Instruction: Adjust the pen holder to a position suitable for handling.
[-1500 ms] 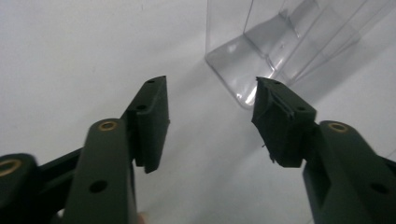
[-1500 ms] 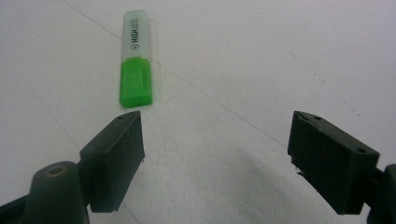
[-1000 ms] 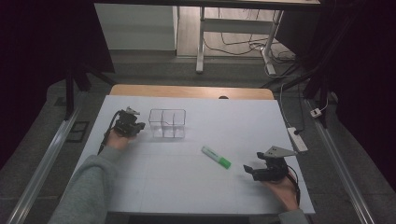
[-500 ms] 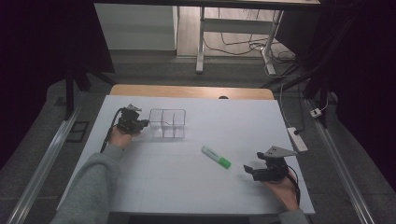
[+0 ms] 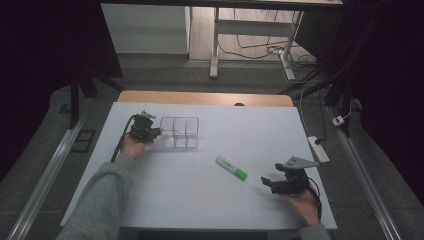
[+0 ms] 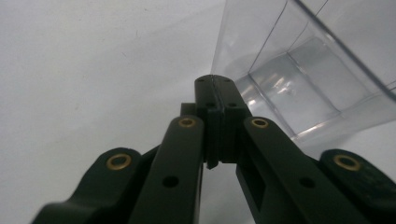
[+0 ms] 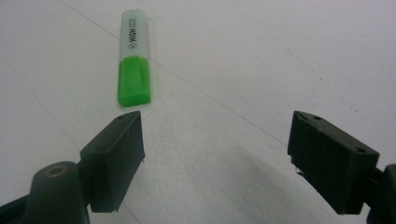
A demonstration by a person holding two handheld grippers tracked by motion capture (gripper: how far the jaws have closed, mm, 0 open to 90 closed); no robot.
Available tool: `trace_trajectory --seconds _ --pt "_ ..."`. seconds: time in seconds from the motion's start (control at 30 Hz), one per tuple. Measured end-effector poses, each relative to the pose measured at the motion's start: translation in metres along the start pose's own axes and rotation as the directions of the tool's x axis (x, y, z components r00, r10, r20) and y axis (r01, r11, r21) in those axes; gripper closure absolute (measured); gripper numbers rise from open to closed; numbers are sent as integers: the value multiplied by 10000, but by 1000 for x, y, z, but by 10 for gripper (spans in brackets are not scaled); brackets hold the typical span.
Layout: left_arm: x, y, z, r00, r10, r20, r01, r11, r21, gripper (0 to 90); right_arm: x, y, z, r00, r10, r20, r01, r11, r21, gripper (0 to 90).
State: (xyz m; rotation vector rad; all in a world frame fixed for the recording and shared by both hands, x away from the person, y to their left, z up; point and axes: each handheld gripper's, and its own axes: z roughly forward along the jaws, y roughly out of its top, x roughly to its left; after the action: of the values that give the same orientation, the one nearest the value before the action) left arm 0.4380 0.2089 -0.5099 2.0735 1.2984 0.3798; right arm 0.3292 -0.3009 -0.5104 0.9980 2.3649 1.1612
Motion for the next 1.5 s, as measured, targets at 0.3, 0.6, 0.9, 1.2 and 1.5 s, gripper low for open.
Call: trace_trajectory --seconds 0.3,0.6,0.9,1.2,1.5 --pt "-7 3 3 9998 98 179 -98 9999 -27 891 1 0 0 10000 -16 13 16 10000 48 188" --pt "-16 5 8 9991 104 414 -103 9999 -19 891 0 0 0 10000 40 -65 -40 10000 -35 188" --pt "-24 7 11 9980 220 595 -222 9998 19 891 1 -1 0 10000 1 -50 -1 10000 39 189" --pt "-31 8 13 9963 342 785 -340 9994 -39 891 1 -1 1 10000 28 -54 -27 10000 37 190" --pt "-41 10 14 9924 642 1046 -643 9979 -32 891 2 -1 1 10000 -22 -17 22 9999 140 190"
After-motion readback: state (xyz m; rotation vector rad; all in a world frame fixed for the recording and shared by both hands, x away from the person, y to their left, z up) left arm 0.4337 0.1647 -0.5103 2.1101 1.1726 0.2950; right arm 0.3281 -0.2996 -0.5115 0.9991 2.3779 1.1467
